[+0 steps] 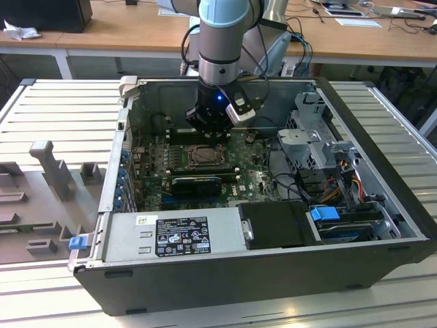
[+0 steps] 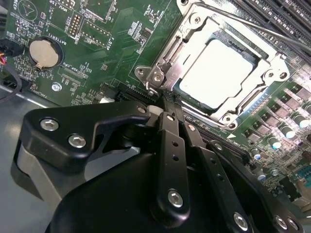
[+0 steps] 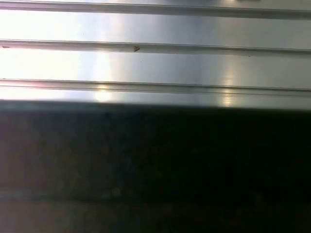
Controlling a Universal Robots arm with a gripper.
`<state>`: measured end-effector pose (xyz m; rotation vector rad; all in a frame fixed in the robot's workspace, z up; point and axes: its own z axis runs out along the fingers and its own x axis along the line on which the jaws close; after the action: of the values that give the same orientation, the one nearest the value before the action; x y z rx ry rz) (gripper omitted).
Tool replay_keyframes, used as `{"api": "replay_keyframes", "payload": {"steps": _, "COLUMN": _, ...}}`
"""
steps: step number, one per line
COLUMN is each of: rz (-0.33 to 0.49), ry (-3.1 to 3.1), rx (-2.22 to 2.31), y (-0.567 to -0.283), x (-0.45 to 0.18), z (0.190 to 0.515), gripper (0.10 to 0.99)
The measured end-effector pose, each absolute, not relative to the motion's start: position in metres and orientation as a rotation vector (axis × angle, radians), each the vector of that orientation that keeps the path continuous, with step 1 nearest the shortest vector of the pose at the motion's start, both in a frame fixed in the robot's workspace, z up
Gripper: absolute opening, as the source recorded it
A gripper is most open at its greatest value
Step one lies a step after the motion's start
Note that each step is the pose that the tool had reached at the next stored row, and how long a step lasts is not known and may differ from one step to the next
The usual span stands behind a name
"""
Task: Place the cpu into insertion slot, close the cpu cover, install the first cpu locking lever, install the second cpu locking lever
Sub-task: 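Install the first cpu locking lever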
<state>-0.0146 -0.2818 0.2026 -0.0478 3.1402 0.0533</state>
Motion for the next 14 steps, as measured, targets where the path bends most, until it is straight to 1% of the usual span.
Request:
{"api": "replay_keyframes", "payload": {"steps": 9, "rz": 0.082, "ry": 3.139, "rx": -0.047, "y": -0.282, "x": -0.014, "z": 0.201, "gripper": 0.106}}
{"api": "replay_keyframes", "payload": {"steps": 14, "rz": 0.082, "ry": 3.139, "rx": -0.048, "y": -0.282, "x": -0.014, "z": 0.216, "gripper": 0.106}}
